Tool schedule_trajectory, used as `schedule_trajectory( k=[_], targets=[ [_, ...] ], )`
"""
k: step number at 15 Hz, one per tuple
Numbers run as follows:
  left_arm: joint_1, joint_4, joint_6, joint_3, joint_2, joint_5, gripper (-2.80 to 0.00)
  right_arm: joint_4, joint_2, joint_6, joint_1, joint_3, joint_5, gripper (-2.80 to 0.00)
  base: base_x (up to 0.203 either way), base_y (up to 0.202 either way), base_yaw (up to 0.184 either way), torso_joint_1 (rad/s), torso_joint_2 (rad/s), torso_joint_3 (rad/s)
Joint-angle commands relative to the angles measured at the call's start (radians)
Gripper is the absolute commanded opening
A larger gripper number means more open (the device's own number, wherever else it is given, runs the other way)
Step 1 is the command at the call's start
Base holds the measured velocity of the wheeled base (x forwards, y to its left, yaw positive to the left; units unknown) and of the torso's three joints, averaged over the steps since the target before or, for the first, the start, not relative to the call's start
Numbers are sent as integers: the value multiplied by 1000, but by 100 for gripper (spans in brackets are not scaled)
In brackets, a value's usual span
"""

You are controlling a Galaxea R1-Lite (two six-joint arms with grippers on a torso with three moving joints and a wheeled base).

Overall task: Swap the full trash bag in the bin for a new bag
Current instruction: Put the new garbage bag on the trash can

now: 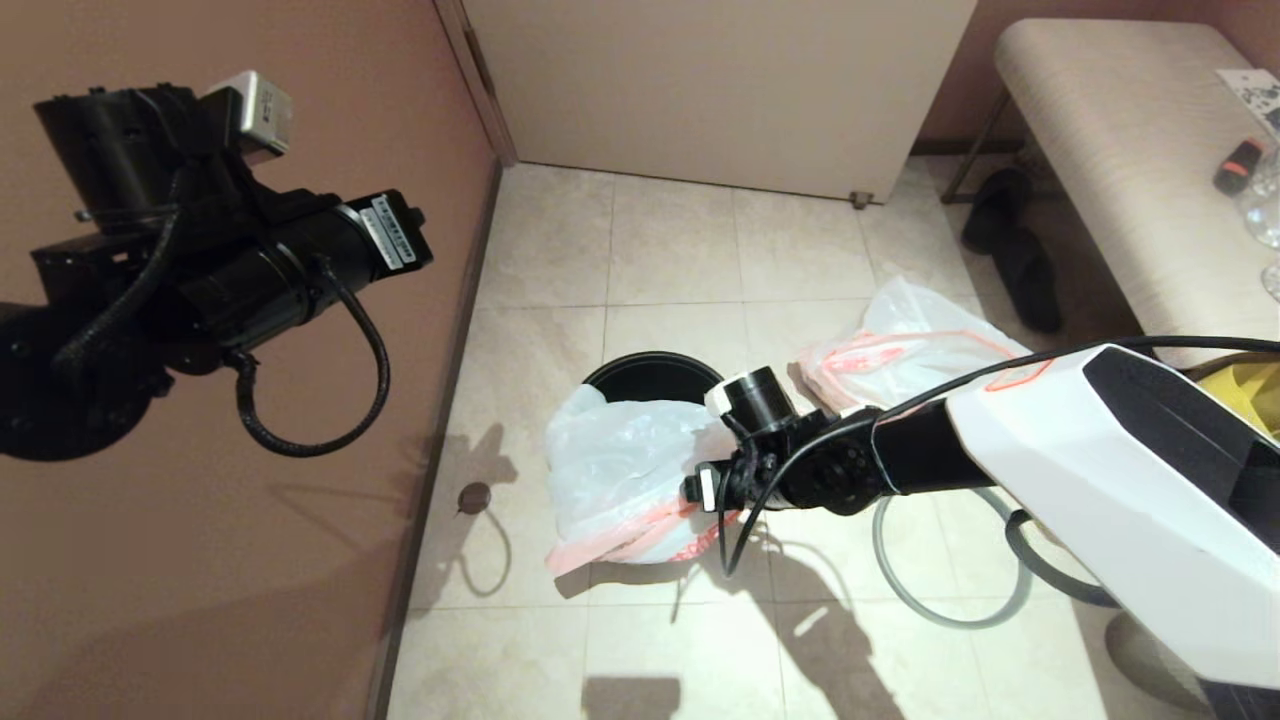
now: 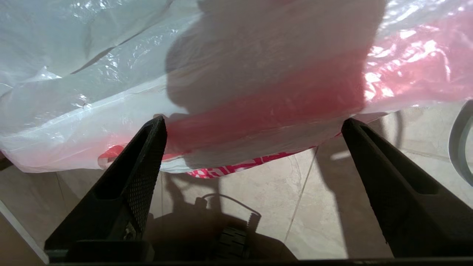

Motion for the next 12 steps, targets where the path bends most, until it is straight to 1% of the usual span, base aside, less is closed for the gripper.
schedule_trajectory(
  k=[1,3,4,6,8,12],
  targets=[
    [0,-3,-1,0,1,1,-280,1,-25,3,1,24,0,0,0,0,0,0,0,0],
    [0,-3,-1,0,1,1,-280,-3,-79,4,18,135,2,0,0,0,0,0,0,0],
    [0,-3,-2,0,-1,1,-280,-17,-89,5,25,170,1,0,0,0,0,0,0,0],
    [0,-3,-2,0,-1,1,-280,-65,-103,6,38,191,3,0,0,0,0,0,0,0],
    [0,-3,-2,0,-1,1,-280,-69,-62,3,43,176,-3,0,0,0,0,0,0,0],
    [0,-3,-2,0,1,1,-280,-58,18,-8,32,92,-7,0,0,0,0,0,0,0]
  ],
)
